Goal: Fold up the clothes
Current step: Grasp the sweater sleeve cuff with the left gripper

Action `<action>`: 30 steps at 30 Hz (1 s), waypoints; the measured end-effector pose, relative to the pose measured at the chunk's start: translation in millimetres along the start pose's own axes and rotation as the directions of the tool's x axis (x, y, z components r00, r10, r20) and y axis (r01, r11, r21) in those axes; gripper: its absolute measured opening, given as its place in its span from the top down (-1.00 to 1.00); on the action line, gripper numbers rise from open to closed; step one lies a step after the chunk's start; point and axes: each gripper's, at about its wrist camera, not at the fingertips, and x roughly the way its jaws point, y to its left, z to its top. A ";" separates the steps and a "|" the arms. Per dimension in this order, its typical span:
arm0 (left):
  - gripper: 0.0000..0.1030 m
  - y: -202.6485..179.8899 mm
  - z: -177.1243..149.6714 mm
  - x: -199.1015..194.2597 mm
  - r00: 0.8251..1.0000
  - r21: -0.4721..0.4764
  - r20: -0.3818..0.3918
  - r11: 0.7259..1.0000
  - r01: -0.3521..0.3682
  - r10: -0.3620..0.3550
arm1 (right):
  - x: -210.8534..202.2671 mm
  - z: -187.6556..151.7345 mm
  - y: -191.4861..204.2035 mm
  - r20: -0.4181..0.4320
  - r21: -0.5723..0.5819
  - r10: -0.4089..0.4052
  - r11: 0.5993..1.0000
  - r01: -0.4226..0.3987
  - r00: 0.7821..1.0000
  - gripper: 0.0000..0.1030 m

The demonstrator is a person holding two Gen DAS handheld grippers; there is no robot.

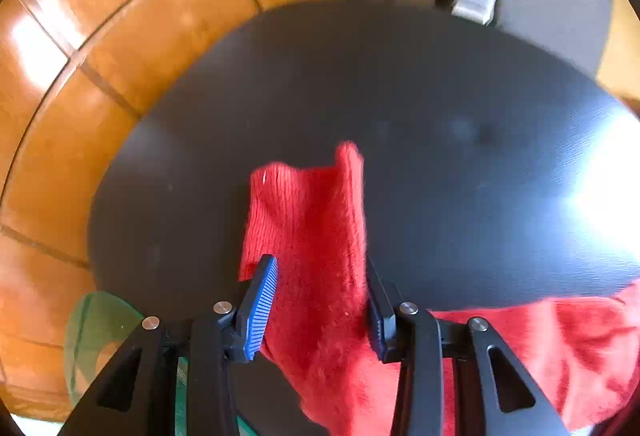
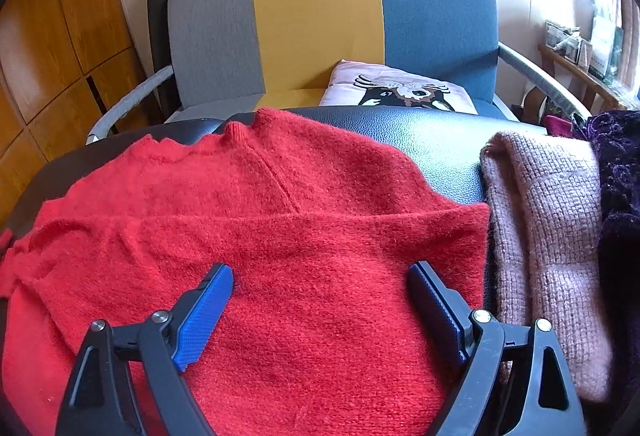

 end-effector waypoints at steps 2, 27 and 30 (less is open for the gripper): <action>0.15 7.9 -3.1 4.4 1.000 -0.048 0.003 0.999 0.024 -0.024 | 0.2 0.0 0.5 -0.003 -0.002 0.002 1.000 -0.002 1.000 -0.79; 0.05 12.4 -8.5 -88.3 0.957 -0.181 0.138 0.943 0.279 -0.257 | -2.3 1.1 -1.0 -0.001 0.011 0.041 0.999 -0.041 0.999 -0.86; -0.12 14.5 -6.3 -61.1 0.968 -0.208 0.076 0.946 0.249 -0.238 | -2.5 1.4 -1.7 0.000 0.016 0.052 0.999 -0.052 0.999 -0.88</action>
